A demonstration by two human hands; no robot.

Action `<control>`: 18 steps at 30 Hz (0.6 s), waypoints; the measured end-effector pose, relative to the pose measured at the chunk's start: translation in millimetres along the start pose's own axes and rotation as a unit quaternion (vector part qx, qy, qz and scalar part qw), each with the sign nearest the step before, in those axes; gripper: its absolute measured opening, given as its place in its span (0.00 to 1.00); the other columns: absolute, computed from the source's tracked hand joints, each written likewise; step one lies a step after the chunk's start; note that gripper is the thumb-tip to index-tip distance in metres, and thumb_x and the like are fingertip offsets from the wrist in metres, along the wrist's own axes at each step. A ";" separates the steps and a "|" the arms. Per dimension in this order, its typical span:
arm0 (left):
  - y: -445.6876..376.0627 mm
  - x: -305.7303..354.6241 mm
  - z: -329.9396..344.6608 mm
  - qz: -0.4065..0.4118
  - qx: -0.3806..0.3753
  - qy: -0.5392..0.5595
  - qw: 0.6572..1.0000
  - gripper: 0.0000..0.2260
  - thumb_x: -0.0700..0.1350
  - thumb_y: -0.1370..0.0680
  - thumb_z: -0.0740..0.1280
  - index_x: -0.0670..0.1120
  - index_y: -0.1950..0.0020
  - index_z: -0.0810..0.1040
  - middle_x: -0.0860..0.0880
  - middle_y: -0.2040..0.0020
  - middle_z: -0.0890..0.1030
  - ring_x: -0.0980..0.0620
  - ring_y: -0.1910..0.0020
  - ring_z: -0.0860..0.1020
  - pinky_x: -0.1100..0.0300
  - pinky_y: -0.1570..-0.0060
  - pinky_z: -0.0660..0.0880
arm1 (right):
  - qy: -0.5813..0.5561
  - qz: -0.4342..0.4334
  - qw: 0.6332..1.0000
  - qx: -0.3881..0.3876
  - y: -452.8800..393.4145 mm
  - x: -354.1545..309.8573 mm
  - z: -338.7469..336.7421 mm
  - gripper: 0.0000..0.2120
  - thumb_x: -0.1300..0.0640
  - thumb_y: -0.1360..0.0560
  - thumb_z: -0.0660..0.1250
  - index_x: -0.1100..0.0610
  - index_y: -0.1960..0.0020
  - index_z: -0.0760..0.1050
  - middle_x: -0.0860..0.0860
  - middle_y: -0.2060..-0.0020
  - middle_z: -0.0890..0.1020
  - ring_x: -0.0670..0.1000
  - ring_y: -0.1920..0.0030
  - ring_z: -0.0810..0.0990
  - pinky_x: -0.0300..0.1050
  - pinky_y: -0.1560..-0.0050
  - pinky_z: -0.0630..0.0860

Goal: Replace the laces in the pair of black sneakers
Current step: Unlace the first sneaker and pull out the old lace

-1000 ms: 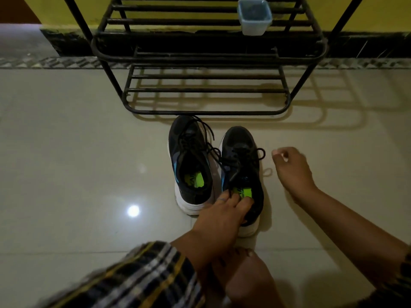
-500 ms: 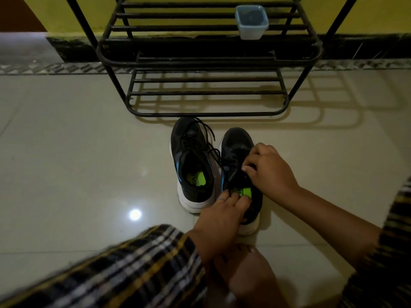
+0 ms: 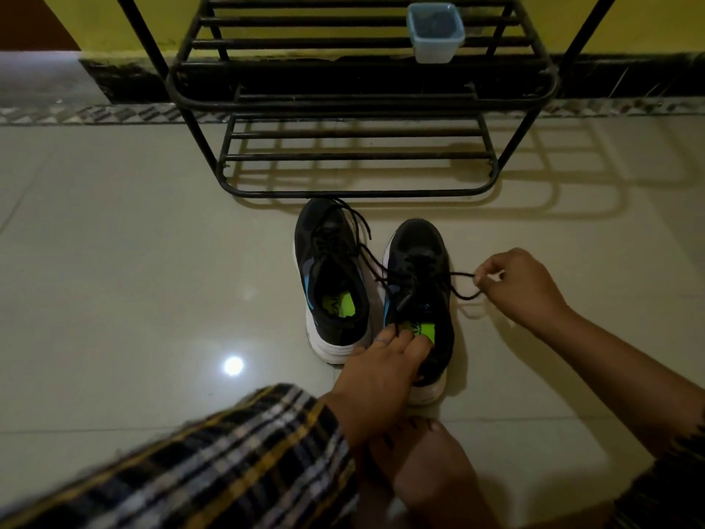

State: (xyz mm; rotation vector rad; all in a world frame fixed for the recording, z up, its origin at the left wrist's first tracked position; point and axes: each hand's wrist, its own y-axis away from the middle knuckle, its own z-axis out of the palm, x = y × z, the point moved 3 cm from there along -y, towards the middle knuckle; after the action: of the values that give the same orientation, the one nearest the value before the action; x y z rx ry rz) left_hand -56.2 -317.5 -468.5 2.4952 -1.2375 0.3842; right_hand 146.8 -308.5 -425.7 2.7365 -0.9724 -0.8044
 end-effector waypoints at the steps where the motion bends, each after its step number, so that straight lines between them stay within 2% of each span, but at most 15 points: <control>1: -0.1 -0.5 -0.1 -0.001 -0.001 -0.001 1.000 0.15 0.44 0.21 0.60 0.48 0.34 0.65 0.48 0.36 0.70 0.45 0.32 0.63 0.46 0.45 0.71 | 0.018 -0.009 1.000 0.007 1.7 -2.7 3.8 0.03 0.53 0.26 0.67 0.50 0.52 0.76 0.55 0.43 0.73 0.58 0.42 0.74 0.55 0.40 0.70; 3: -0.6 -1.0 0.1 -0.001 -0.001 -0.003 1.000 0.15 0.44 0.21 0.59 0.48 0.34 0.65 0.47 0.37 0.70 0.45 0.32 0.64 0.46 0.44 0.71 | 0.062 -0.033 0.997 0.020 6.4 -10.4 10.1 0.16 0.50 0.25 0.66 0.52 0.38 0.70 0.55 0.38 0.69 0.58 0.37 0.70 0.56 0.38 0.65; 5: -1.0 -0.9 0.8 0.001 -0.002 0.002 1.000 0.15 0.45 0.21 0.60 0.47 0.34 0.66 0.47 0.37 0.70 0.44 0.33 0.64 0.46 0.44 0.72 | 0.085 -0.081 0.992 0.048 13.0 -22.9 11.5 0.20 0.48 0.25 0.65 0.51 0.34 0.67 0.54 0.36 0.67 0.57 0.35 0.67 0.56 0.38 0.63; 7: -1.3 -1.3 0.8 0.000 -0.006 0.000 1.000 0.15 0.45 0.21 0.59 0.47 0.34 0.66 0.47 0.37 0.70 0.44 0.32 0.64 0.46 0.44 0.72 | 0.107 -0.138 0.983 0.050 17.5 -33.4 14.3 0.20 0.49 0.24 0.64 0.49 0.34 0.68 0.53 0.36 0.66 0.56 0.35 0.66 0.55 0.38 0.63; 11: -1.1 -1.7 -0.7 0.003 -0.007 -0.010 1.000 0.15 0.47 0.20 0.59 0.48 0.34 0.65 0.48 0.36 0.70 0.46 0.33 0.64 0.48 0.43 0.71 | 0.134 -0.217 0.967 0.006 20.9 -44.8 21.4 0.17 0.48 0.23 0.62 0.48 0.35 0.71 0.53 0.34 0.63 0.56 0.34 0.63 0.54 0.37 0.66; 18: -0.5 -1.7 0.9 0.022 0.046 -0.009 0.999 0.14 0.49 0.23 0.57 0.47 0.39 0.69 0.47 0.44 0.75 0.44 0.39 0.71 0.48 0.53 0.76 | 0.233 -0.270 0.934 -0.010 22.1 -48.7 31.6 0.18 0.49 0.25 0.65 0.54 0.38 0.72 0.53 0.40 0.67 0.54 0.38 0.65 0.50 0.44 0.69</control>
State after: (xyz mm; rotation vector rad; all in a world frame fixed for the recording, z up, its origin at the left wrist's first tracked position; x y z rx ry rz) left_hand -56.7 -316.4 -470.0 2.5571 -1.3112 0.4381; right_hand 86.4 -294.0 -424.7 2.9911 -0.1151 -0.1754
